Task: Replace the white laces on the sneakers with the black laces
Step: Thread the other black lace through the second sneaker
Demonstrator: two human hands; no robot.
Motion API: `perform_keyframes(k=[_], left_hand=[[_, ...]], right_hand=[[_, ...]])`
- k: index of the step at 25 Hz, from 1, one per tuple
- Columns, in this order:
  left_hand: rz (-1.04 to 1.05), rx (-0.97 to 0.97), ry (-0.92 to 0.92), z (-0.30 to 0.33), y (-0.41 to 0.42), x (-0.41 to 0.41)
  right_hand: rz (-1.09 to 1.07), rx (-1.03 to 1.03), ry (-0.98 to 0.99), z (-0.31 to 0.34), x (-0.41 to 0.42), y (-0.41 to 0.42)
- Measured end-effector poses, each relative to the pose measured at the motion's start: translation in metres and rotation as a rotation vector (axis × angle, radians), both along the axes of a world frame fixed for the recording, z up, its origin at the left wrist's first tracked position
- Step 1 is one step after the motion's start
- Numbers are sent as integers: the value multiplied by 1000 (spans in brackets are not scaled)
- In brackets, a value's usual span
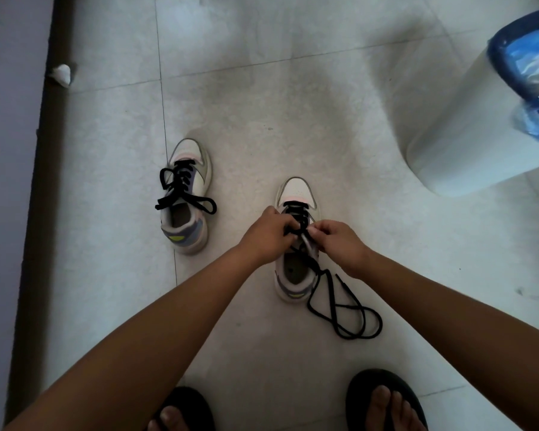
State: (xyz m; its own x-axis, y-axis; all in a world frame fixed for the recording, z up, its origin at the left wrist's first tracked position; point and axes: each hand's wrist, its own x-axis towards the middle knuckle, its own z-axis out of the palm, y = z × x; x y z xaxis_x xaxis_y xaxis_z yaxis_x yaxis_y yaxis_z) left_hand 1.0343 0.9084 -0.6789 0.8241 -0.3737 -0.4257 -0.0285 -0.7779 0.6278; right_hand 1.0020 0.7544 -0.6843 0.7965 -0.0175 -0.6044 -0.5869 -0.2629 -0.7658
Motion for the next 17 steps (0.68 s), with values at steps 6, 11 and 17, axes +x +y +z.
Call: perform_keyframes(k=[6,11,17], left_hand=[[19,1,-28,0,0,-4],[79,17,-185,6,-5,-24],[106,196,-195,-5,-21,-58]], right_hand=[[185,-443,-251,-2,-10,0],[-161,-33,-27,-3,-12,12],[-365,337,124,-8,-19,15]])
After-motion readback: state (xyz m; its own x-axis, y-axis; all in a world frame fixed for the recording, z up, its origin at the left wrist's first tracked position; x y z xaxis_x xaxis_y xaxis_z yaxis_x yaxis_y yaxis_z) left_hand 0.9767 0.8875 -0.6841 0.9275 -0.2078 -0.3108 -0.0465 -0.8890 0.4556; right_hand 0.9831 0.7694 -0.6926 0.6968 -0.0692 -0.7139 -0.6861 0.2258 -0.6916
